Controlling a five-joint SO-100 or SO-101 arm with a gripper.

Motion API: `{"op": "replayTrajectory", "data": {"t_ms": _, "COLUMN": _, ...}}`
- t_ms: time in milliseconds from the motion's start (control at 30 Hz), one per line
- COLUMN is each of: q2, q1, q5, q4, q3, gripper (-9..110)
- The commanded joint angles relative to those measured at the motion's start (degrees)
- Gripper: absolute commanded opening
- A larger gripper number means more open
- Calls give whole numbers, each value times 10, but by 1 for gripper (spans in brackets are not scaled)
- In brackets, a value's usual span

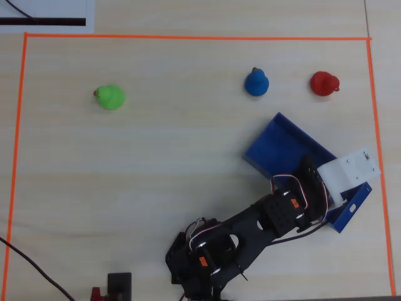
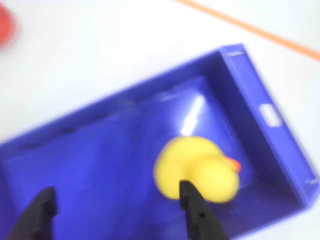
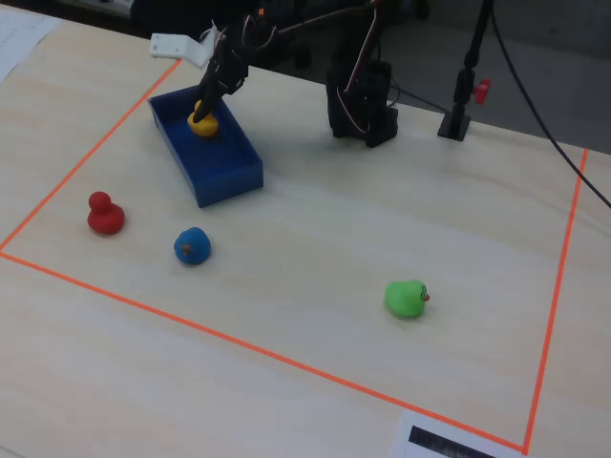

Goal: Grasp yellow duck and put it into box.

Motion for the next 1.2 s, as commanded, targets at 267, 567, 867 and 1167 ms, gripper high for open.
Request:
{"op": "replayTrajectory", "data": {"t_ms": 267, "q2": 429, "q1": -478, "q5": 243, "q4": 306, "q3": 3, "gripper": 0}}
{"op": "replayTrajectory", "data": {"t_ms": 567, "q2": 652, "q1": -584, "q5": 161, "q4": 429, "q3": 303, "gripper": 0}}
{"op": "replayTrajectory", "data": {"t_ms": 867, "q2": 668, "q1": -577, "q5": 164, "q4": 413, "q3": 461, "gripper": 0}}
{"op": "replayTrajectory", "data": {"t_ms": 1167, "q2": 668, "q1": -577, "q5": 159, "q4": 414, "q3": 461, "gripper": 0}}
